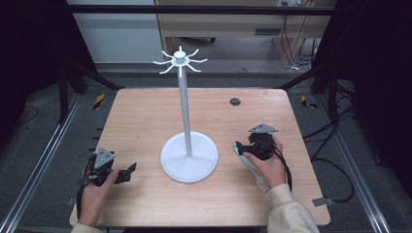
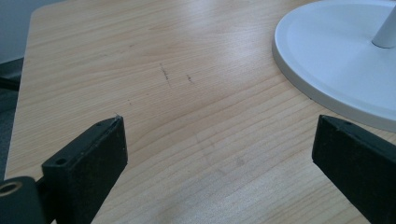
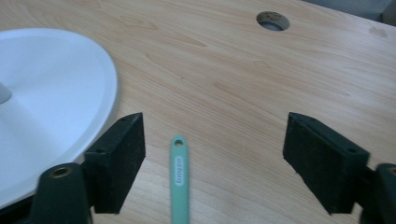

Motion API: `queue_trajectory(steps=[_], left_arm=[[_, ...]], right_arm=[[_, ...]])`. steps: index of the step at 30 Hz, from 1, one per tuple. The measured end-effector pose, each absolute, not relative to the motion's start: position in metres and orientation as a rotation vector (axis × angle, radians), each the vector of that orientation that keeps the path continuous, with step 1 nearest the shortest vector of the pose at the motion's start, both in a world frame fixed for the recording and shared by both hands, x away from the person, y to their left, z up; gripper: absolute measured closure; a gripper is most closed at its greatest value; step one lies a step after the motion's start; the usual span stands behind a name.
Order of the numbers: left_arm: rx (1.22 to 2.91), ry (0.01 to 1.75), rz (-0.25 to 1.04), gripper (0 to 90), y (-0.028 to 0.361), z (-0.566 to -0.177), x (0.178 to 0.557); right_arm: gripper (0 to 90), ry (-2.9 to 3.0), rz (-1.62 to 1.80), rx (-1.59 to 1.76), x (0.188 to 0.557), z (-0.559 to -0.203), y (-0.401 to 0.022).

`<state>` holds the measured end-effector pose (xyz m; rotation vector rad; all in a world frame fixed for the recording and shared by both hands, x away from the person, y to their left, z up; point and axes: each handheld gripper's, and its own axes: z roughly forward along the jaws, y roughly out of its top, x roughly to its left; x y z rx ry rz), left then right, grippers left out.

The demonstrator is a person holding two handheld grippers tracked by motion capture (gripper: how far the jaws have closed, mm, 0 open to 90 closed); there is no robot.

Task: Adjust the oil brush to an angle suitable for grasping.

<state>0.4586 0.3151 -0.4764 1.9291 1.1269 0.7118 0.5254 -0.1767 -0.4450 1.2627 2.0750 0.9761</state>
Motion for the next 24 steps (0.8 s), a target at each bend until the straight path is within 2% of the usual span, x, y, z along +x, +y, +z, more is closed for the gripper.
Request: queue_trajectory(steps=[5,8,17,18,19,22,24], left_arm=[[1.936,1.122,0.715,2.9,0.315,-0.476,0.457],[1.944,1.119,0.715,2.9,0.314,-0.477,0.458],[1.964,1.112,0.716,2.8,0.311,-0.478,0.459],[1.964,1.112,0.716,2.8,0.311,-0.478,0.459],[1.965,1.111,0.715,2.8,0.311,-0.478,0.459],[1.968,1.113,0.713,2.8,0.31,-0.479,0.459],[1.972,1.113,0.709,2.9,0.31,-0.479,0.46]], right_arm=[[35.7,2.153,0.975,1.193,0.521,-0.445,-0.161],[48.9,2.215,0.988,1.137,0.518,-0.446,-0.152],[78.9,2.363,0.938,1.011,0.514,-0.453,-0.137],[78.9,2.363,0.938,1.011,0.514,-0.453,-0.137],[84.7,2.372,0.914,1.02,0.515,-0.454,-0.137],[90.0,2.366,0.858,1.05,0.518,-0.458,-0.14],[90.0,2.371,0.837,1.068,0.521,-0.462,-0.141]])
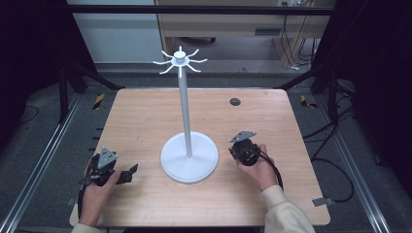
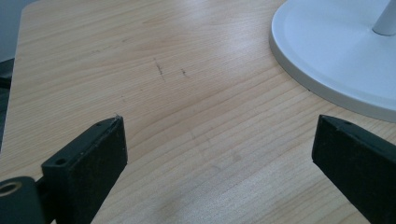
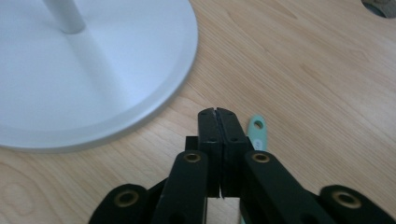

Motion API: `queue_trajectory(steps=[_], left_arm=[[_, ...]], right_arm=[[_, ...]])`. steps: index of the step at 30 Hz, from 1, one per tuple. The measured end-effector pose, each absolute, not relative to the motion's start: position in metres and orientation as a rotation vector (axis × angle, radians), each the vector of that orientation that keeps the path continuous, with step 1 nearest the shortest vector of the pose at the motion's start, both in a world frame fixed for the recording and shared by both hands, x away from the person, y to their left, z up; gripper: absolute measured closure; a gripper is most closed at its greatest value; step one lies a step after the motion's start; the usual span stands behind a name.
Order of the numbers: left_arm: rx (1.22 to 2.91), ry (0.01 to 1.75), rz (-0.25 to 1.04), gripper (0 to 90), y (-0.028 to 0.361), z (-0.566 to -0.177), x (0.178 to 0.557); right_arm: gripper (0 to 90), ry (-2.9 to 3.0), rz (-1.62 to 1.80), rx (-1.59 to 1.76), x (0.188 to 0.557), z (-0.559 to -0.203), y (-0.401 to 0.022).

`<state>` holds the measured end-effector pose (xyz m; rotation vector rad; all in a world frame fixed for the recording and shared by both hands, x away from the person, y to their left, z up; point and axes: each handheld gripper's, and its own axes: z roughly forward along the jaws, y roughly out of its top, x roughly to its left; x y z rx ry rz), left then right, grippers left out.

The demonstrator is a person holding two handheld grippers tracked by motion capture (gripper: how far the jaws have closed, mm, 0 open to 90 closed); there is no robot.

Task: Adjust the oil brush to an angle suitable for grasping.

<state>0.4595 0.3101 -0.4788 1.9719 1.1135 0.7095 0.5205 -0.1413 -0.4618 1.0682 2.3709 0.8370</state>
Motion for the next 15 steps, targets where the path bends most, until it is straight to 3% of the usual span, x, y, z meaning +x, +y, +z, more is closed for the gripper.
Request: queue_trajectory(steps=[15], left_arm=[[1.987,1.11,0.7,3.0,0.309,-0.48,0.46]], right_arm=[[90.0,2.392,0.713,1.131,0.535,-0.479,-0.146]])
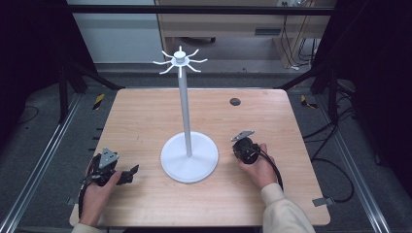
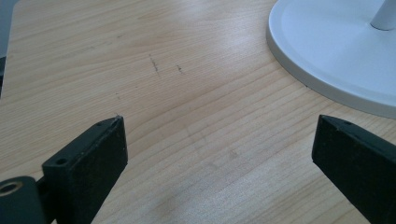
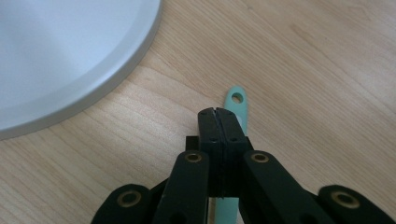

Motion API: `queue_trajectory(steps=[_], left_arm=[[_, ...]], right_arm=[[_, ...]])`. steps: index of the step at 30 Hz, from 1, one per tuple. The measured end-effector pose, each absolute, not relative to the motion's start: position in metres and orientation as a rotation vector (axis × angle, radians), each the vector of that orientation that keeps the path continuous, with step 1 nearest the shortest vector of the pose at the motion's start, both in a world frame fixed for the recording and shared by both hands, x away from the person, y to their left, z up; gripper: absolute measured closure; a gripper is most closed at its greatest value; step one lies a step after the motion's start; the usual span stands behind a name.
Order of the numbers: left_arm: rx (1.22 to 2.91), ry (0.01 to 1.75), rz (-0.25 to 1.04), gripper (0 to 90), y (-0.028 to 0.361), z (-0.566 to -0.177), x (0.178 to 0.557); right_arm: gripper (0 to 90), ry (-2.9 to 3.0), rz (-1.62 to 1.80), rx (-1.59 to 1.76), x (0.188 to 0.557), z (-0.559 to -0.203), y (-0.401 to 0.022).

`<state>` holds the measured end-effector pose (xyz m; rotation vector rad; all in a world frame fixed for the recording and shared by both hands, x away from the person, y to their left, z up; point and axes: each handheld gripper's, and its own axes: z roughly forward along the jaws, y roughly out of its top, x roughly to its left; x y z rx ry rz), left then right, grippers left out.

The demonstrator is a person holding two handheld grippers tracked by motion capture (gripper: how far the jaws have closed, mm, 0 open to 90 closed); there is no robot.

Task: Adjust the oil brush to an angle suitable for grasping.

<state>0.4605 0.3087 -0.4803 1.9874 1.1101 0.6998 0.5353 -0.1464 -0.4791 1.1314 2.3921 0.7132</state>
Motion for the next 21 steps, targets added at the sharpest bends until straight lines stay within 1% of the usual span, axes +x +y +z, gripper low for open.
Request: queue_trajectory(steps=[16,21], left_arm=[[1.999,1.104,0.694,3.0,0.3077,-0.4804,0.4603],[2.005,1.099,0.693,3.0,0.3069,-0.4808,0.4604]], right_arm=[[90.0,2.36,0.603,1.186,0.5369,-0.4815,-0.142],[90.0,2.318,0.563,1.23,0.5402,-0.4816,-0.147]])
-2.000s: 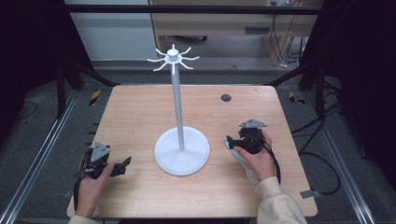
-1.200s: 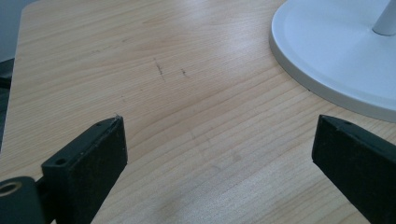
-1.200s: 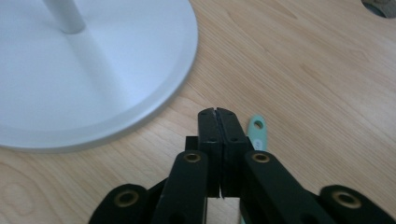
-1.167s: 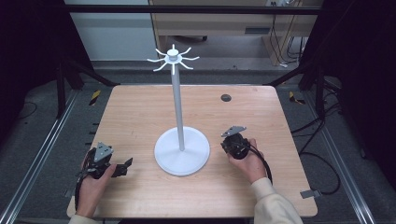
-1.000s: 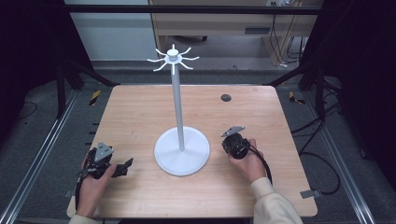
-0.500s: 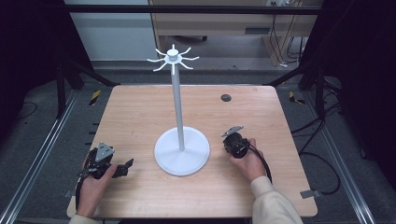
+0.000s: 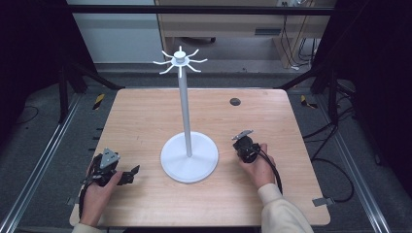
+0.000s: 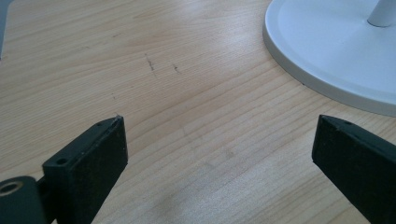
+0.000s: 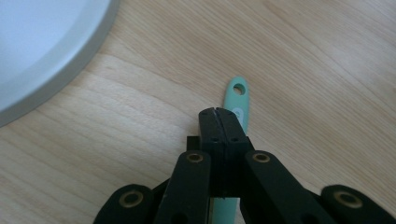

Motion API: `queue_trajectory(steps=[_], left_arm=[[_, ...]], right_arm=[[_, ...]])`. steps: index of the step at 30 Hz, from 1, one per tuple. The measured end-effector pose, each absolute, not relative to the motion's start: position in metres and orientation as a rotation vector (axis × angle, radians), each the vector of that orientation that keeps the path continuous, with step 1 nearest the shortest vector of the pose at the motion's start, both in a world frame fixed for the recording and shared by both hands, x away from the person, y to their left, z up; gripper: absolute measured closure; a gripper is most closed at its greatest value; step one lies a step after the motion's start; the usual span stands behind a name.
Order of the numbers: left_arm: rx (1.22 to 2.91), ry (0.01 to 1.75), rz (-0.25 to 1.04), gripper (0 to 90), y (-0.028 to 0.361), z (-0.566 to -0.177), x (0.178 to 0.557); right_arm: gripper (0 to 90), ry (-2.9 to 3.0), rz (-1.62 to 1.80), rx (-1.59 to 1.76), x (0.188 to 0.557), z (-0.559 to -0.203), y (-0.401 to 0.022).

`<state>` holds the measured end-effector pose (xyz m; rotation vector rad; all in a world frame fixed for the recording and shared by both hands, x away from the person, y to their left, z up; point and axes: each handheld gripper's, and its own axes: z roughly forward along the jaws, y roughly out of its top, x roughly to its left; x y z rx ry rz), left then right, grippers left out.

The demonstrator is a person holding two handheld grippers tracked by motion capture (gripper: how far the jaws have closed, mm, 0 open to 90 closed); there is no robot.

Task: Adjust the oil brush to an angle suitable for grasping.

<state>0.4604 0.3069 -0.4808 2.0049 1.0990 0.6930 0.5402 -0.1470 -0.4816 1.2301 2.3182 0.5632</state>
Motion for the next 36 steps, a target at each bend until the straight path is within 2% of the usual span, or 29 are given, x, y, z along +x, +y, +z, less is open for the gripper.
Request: queue_trajectory(steps=[10,17,23,27,36], left_arm=[[2.005,1.098,0.691,3.0,0.307,-0.481,0.461],[1.999,1.099,0.688,3.0,0.307,-0.481,0.461],[2.001,1.096,0.685,3.0,0.306,-0.481,0.46],[2.006,1.096,0.682,3.0,0.306,-0.481,0.46],[2.015,1.093,0.675,2.8,0.305,-0.481,0.46]], right_arm=[[90.0,2.286,0.557,1.302,0.544,-0.48,-0.157],[88.2,2.261,0.66,1.376,0.536,-0.458,-0.173],[82.5,2.27,0.639,1.426,0.526,-0.446,-0.184],[72.8,2.28,0.625,1.468,0.521,-0.442,-0.191],[65.2,2.344,0.574,1.493,0.514,-0.446,-0.193]])
